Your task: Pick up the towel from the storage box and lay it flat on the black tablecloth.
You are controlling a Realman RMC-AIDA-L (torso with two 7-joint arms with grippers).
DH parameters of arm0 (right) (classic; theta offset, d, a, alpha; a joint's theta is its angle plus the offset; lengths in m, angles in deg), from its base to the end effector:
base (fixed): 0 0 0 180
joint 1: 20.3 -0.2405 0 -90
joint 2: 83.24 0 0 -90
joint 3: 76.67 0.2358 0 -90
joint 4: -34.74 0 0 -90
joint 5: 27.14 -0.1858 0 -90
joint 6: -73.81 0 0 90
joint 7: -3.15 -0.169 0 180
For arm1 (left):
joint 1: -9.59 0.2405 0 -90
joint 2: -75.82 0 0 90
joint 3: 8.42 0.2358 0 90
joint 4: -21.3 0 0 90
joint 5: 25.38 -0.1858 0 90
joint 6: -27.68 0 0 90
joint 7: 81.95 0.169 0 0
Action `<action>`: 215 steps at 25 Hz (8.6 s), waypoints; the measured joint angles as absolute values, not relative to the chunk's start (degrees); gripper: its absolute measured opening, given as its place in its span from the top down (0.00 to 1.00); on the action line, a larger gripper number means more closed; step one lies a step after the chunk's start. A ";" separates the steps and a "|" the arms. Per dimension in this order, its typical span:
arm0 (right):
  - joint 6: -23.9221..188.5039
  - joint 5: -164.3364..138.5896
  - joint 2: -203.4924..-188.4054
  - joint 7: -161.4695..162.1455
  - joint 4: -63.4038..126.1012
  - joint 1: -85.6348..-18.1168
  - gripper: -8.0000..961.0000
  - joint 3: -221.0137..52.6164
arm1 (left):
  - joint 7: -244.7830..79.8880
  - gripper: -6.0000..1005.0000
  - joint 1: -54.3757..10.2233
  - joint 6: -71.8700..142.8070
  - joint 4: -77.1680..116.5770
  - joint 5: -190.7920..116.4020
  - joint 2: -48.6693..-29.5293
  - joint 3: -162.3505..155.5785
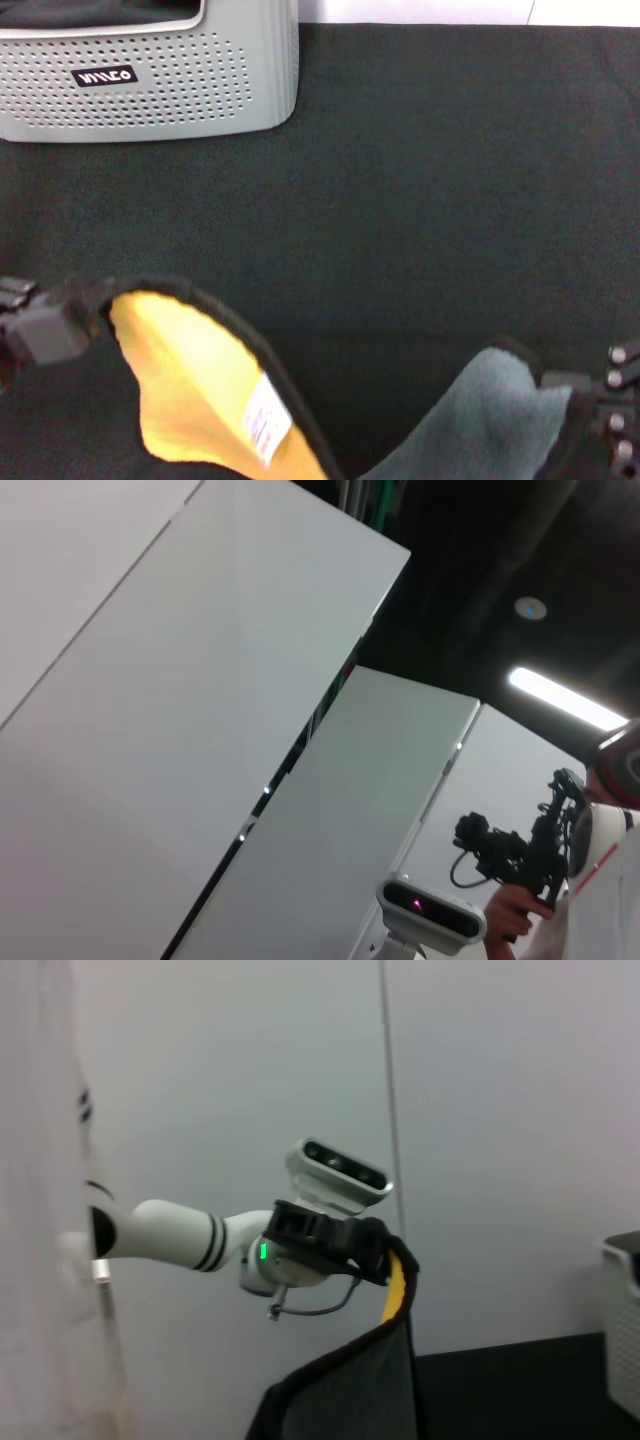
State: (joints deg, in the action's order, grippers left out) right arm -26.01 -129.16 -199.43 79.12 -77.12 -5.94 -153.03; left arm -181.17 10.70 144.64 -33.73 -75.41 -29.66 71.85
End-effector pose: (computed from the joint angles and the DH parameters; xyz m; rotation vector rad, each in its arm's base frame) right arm 0.1134 0.1438 0.0625 -2.8968 0.1166 0.8531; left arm -0.1904 0.1587 0.0960 2.4426 0.6967 1.5182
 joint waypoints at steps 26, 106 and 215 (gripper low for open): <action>-28.03 -135.05 -197.36 71.27 -66.05 -12.68 0.91 -149.07 | -183.50 0.98 10.28 144.50 -30.61 -75.44 -28.35 68.29; 22.13 -117.56 -199.46 90.58 5.39 -64.18 0.86 -153.18 | -152.55 0.97 -12.79 103.78 -0.58 -93.96 -43.60 44.44; -28.86 -126.81 -194.11 76.26 -43.91 -36.64 0.09 -150.48 | -172.54 0.27 -6.32 133.75 -18.97 -110.08 -42.98 49.42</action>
